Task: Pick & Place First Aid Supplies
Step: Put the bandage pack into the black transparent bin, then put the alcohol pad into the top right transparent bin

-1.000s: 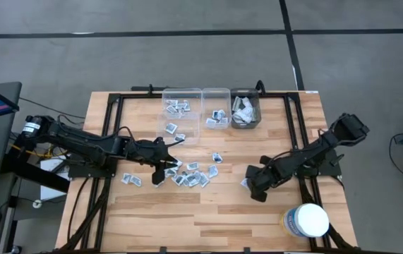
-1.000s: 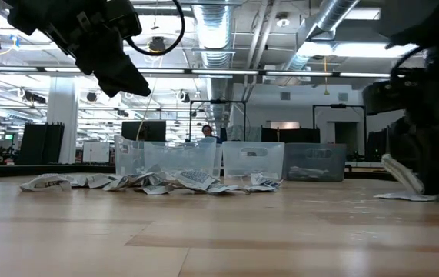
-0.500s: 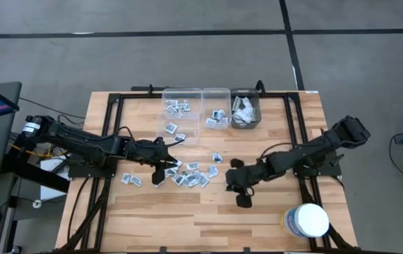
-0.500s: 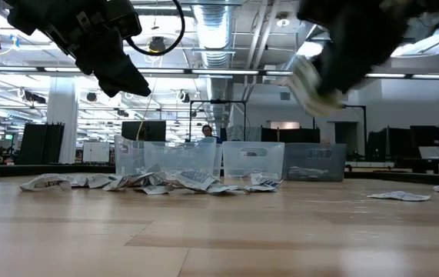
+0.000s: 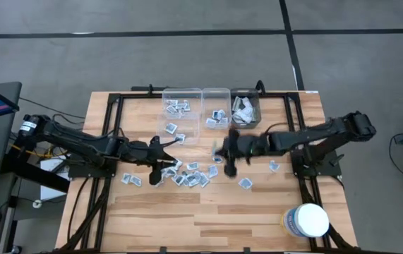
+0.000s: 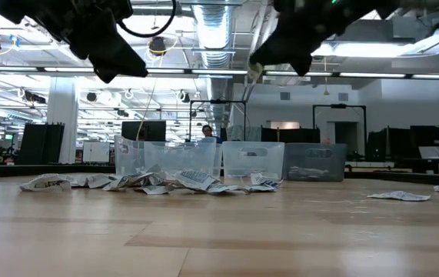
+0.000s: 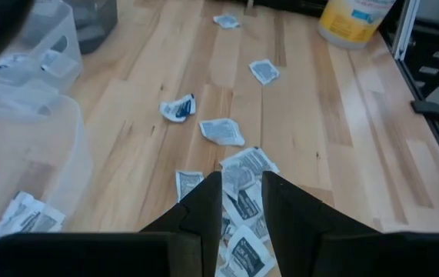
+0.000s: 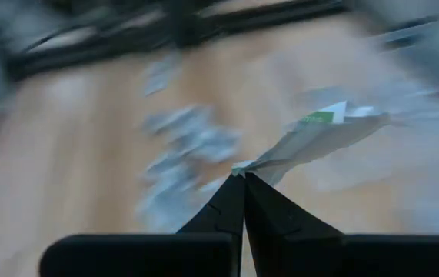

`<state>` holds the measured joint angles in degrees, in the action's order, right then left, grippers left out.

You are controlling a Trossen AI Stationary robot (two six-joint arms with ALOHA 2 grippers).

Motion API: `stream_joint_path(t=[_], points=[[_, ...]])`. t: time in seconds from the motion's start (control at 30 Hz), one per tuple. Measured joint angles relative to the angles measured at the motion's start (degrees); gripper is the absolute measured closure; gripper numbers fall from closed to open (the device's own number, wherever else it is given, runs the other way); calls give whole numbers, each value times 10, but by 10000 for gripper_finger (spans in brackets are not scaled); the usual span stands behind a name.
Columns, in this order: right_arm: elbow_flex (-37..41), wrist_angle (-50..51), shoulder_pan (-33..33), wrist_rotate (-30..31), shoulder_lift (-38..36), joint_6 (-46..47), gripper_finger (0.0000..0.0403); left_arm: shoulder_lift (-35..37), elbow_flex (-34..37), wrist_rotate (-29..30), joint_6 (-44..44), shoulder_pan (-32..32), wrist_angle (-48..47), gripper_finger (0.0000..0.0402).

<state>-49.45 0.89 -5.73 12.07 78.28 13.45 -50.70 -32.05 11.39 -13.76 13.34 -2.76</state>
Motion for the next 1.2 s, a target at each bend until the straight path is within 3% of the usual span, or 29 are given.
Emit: stream_joint_path(t=[0.23, 0.5, 0.7, 1.0, 1.2], points=[[0, 69, 144, 139, -47, 76, 402, -1, 2, 0, -5, 0, 3, 308], [0, 163, 275, 121, -21, 145, 397, 1, 31, 9, -66, 0, 5, 308], [-1, 159, 300, 119, 13, 144, 389, 1, 38, 11, -97, 14, 7, 308], [-1, 193, 302, 121, 12, 96, 303, 1, 38, 27, -105, 26, 10, 308], [-1, 236, 296, 122, 12, 95, 279, 1, 38, 27, -105, 26, 10, 308]])
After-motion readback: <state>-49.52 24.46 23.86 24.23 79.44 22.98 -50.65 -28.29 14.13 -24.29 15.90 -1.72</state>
